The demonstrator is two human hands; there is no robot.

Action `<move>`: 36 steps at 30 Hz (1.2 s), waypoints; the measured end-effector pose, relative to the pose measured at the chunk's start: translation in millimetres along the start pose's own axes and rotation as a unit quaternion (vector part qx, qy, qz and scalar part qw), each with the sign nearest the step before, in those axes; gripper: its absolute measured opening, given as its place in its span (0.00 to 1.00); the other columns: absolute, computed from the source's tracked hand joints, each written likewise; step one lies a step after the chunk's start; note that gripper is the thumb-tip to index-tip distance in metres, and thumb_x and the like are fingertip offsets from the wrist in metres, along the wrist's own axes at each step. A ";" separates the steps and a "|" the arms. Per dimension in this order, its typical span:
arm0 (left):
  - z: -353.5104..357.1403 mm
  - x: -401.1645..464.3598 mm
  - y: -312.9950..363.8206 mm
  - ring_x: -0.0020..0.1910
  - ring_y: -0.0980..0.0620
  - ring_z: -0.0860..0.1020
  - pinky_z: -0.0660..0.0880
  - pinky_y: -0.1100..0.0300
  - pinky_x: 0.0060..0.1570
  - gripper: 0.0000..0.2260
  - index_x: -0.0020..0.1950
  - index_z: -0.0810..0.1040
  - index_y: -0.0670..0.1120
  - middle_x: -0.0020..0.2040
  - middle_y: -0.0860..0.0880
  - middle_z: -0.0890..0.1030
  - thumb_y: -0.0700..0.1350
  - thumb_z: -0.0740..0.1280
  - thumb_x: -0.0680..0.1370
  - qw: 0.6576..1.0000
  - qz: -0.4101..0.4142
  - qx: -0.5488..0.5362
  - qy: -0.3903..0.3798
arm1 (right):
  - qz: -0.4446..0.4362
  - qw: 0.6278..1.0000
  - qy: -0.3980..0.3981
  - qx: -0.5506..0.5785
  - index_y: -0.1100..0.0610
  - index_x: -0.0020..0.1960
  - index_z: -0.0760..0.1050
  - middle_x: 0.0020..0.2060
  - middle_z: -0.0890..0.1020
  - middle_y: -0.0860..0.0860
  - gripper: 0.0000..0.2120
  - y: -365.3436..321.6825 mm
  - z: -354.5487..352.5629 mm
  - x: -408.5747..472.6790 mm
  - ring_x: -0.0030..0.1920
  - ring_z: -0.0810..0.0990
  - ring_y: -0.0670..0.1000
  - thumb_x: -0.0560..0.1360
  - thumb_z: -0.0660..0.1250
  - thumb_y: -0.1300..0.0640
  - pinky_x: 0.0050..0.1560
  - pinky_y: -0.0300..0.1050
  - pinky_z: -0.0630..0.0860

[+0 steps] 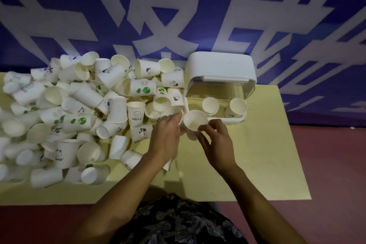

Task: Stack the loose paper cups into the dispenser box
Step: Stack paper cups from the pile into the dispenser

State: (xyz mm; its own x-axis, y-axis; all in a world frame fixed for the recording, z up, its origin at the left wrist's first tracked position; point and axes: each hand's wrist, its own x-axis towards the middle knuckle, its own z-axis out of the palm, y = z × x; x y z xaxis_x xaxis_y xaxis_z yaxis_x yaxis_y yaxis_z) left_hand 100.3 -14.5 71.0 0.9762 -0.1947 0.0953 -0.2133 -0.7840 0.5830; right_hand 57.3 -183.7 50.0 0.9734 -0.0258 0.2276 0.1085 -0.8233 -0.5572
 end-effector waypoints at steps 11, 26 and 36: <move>66.7 77.8 65.5 0.46 0.44 0.75 0.74 0.52 0.41 0.08 0.45 0.79 0.43 0.43 0.46 0.80 0.31 0.68 0.70 0.999 0.031 0.032 0.006 | 0.045 0.995 0.051 -0.072 0.59 0.49 0.81 0.45 0.82 0.53 0.03 114.9 -54.1 46.5 0.46 0.77 0.59 0.76 0.70 0.63 0.34 0.49 0.77; 132.5 122.8 85.5 0.46 0.44 0.75 0.72 0.53 0.44 0.06 0.44 0.79 0.42 0.43 0.45 0.80 0.34 0.66 0.71 0.998 0.008 0.059 -0.027 | 0.036 0.987 -0.127 -0.095 0.58 0.56 0.81 0.47 0.83 0.55 0.13 202.5 -42.2 79.4 0.50 0.78 0.60 0.73 0.69 0.67 0.37 0.50 0.79; 166.8 116.3 65.5 0.48 0.41 0.75 0.73 0.52 0.43 0.06 0.48 0.78 0.42 0.46 0.43 0.81 0.35 0.65 0.74 0.988 -0.042 0.073 -0.130 | -0.006 0.971 -0.186 -0.150 0.56 0.48 0.83 0.37 0.81 0.55 0.11 220.3 -14.3 85.9 0.41 0.78 0.62 0.69 0.70 0.66 0.40 0.49 0.74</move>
State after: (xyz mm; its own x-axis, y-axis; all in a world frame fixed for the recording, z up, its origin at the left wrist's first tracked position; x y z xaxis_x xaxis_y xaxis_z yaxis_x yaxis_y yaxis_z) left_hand 193.4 -186.9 -14.3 0.9516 -0.2554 -0.1707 -0.1534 -0.8766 0.4561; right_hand 161.9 -375.4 -41.7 0.9840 0.1461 -0.1019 0.1118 -0.9519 -0.2853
